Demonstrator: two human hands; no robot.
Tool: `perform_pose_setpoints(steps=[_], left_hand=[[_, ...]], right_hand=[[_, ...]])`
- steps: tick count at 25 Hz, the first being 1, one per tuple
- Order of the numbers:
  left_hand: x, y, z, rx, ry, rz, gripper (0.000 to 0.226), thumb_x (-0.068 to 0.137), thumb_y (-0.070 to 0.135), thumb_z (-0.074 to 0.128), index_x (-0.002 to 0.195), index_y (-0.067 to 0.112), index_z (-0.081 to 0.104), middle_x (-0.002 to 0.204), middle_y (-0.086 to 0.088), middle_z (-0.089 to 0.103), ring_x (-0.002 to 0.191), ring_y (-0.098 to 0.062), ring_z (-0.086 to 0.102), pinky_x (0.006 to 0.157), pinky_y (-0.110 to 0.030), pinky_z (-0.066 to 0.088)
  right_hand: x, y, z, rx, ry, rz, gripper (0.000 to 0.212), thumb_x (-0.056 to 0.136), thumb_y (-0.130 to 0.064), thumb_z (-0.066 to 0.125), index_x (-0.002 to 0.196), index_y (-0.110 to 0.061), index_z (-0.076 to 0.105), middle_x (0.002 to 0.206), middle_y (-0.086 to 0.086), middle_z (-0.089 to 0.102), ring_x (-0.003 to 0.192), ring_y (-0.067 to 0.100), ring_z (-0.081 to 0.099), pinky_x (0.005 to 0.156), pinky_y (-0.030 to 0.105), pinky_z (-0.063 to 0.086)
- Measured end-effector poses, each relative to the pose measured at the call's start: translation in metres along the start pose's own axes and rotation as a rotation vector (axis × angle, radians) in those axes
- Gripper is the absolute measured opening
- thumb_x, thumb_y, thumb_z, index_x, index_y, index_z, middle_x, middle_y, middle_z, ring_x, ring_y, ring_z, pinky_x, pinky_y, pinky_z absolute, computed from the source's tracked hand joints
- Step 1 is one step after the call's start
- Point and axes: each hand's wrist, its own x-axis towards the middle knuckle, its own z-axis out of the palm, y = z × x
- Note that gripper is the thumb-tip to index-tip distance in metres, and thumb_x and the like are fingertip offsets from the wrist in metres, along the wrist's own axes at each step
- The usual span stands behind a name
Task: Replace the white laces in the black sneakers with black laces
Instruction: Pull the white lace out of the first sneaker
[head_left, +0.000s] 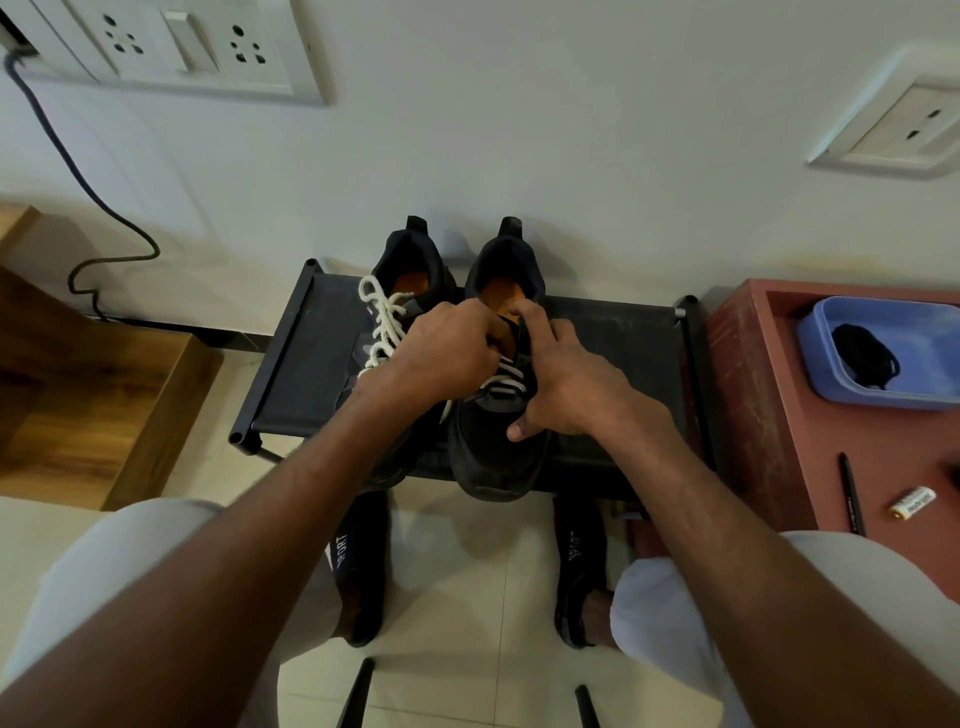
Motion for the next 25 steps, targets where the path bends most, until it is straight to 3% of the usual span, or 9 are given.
perform_pose_setpoints(steps=[4, 9, 11, 14, 16, 18, 21, 23, 25], left_hand=[[-0.006, -0.002, -0.005, 0.033, -0.021, 0.027, 0.044, 0.097, 0.007, 0.051, 0.121, 0.034, 0.074, 0.098, 0.009, 0.065, 0.072, -0.01, 0.057, 0.057, -0.024, 0.042], [-0.01, -0.005, -0.016, 0.003, 0.255, -0.031, 0.033, 0.096, 0.008, 0.056, 0.109, 0.029, 0.078, 0.107, 0.004, 0.073, 0.078, -0.015, 0.063, 0.065, -0.034, 0.052], [-0.016, -0.006, -0.024, 0.176, 0.343, -0.097, 0.015, 0.097, 0.019, 0.06, 0.094, 0.019, 0.075, 0.11, -0.001, 0.064, 0.101, -0.026, 0.059, 0.086, -0.046, 0.05], [-0.027, -0.003, -0.023, 0.437, 0.362, -0.276, 0.039, 0.097, 0.039, 0.064, 0.067, 0.019, 0.047, 0.103, -0.002, 0.048, 0.115, -0.03, 0.047, 0.108, -0.058, 0.026], [-0.03, -0.004, -0.023, 0.47, 0.379, -0.259, 0.032, 0.094, 0.043, 0.067, 0.075, 0.022, 0.052, 0.111, -0.003, 0.051, 0.122, -0.029, 0.048, 0.116, -0.063, 0.014], [-0.027, -0.008, -0.022, 0.407, 0.35, -0.147, 0.028, 0.089, 0.047, 0.072, 0.104, 0.025, 0.064, 0.126, -0.004, 0.053, 0.129, -0.029, 0.048, 0.119, -0.065, 0.005], [-0.019, -0.01, -0.016, 0.315, 0.121, -0.006, 0.091, 0.076, 0.057, 0.081, 0.153, 0.043, 0.034, 0.159, -0.004, 0.034, 0.147, -0.027, 0.036, 0.121, -0.062, 0.001], [-0.013, -0.009, -0.003, 0.349, 0.013, 0.015, 0.107, 0.071, 0.057, 0.086, 0.157, 0.044, 0.024, 0.17, -0.004, 0.018, 0.153, -0.027, 0.029, 0.122, -0.061, 0.001], [-0.005, -0.011, 0.006, 0.345, -0.005, -0.012, 0.111, 0.065, 0.055, 0.09, 0.156, 0.038, 0.028, 0.172, -0.004, 0.012, 0.154, -0.027, 0.028, 0.123, -0.061, 0.001]], right_hand=[[0.0, 0.0, 0.0, 0.001, 0.005, -0.011, 0.136, 0.066, -0.03, 0.099, 0.155, -0.049, -0.002, 0.158, 0.007, 0.026, 0.127, 0.043, 0.058, 0.096, 0.061, 0.055], [0.003, 0.001, -0.001, 0.017, 0.011, -0.035, 0.127, 0.071, -0.031, 0.096, 0.157, -0.045, 0.005, 0.156, 0.01, 0.03, 0.125, 0.042, 0.058, 0.097, 0.058, 0.056], [0.006, -0.001, -0.002, 0.055, 0.091, -0.086, 0.099, 0.082, -0.032, 0.088, 0.156, -0.036, 0.023, 0.147, 0.011, 0.037, 0.117, 0.038, 0.061, 0.095, 0.05, 0.057], [0.009, -0.007, -0.002, 0.145, 0.303, -0.117, 0.032, 0.097, -0.029, 0.07, 0.129, -0.029, 0.062, 0.118, 0.001, 0.062, 0.099, 0.023, 0.067, 0.085, 0.039, 0.057], [0.008, -0.011, 0.002, 0.112, 0.284, -0.109, 0.02, 0.101, -0.031, 0.065, 0.119, -0.029, 0.072, 0.106, -0.001, 0.071, 0.091, 0.02, 0.069, 0.081, 0.038, 0.059], [0.007, -0.014, 0.007, 0.079, 0.22, -0.116, 0.019, 0.102, -0.034, 0.064, 0.115, -0.029, 0.076, 0.098, -0.002, 0.074, 0.085, 0.018, 0.07, 0.078, 0.037, 0.06], [0.005, -0.017, 0.009, 0.09, 0.245, -0.117, 0.013, 0.098, -0.036, 0.069, 0.106, -0.031, 0.078, 0.088, -0.006, 0.072, 0.076, 0.013, 0.068, 0.074, 0.036, 0.061], [0.003, -0.018, 0.007, 0.094, 0.297, -0.105, 0.015, 0.097, -0.036, 0.07, 0.109, -0.031, 0.077, 0.091, -0.005, 0.073, 0.078, 0.015, 0.069, 0.075, 0.037, 0.061], [0.001, -0.019, 0.007, 0.097, 0.327, -0.083, 0.015, 0.098, -0.034, 0.07, 0.111, -0.029, 0.077, 0.093, -0.004, 0.073, 0.078, 0.015, 0.069, 0.072, 0.035, 0.06]])
